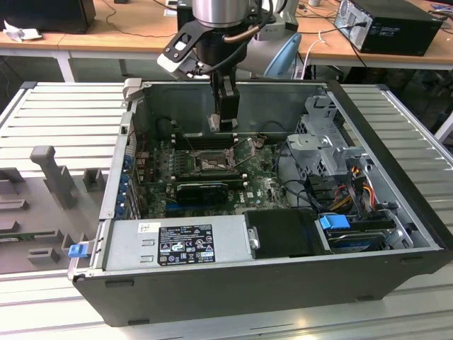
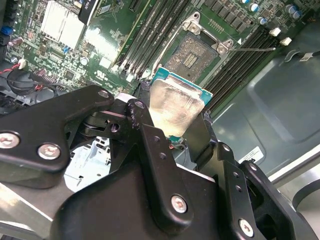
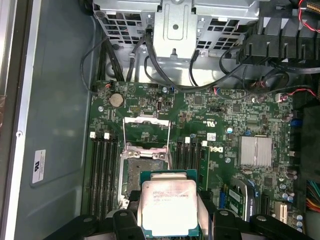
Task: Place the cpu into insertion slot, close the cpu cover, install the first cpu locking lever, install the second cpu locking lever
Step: 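Place the cpu into insertion slot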
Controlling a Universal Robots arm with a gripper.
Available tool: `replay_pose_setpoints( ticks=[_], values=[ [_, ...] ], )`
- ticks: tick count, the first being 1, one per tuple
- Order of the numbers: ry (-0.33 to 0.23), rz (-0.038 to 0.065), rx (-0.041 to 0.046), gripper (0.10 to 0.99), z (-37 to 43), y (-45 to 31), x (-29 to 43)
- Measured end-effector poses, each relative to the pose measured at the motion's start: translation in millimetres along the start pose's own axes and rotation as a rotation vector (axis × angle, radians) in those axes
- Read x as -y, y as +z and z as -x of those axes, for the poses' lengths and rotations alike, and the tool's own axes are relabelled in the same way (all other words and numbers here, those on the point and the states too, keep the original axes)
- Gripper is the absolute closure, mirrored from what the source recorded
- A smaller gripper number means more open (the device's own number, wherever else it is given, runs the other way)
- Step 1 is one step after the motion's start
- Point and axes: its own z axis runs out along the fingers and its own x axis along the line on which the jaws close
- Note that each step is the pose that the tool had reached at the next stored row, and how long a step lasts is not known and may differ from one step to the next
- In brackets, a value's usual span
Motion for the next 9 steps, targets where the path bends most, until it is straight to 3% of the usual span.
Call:
replay_pose_setpoints(
  ticks=[9],
  values=[
    [0.0,0.0,0.0,0.557,0.1,3.4,0.3]
  ],
)
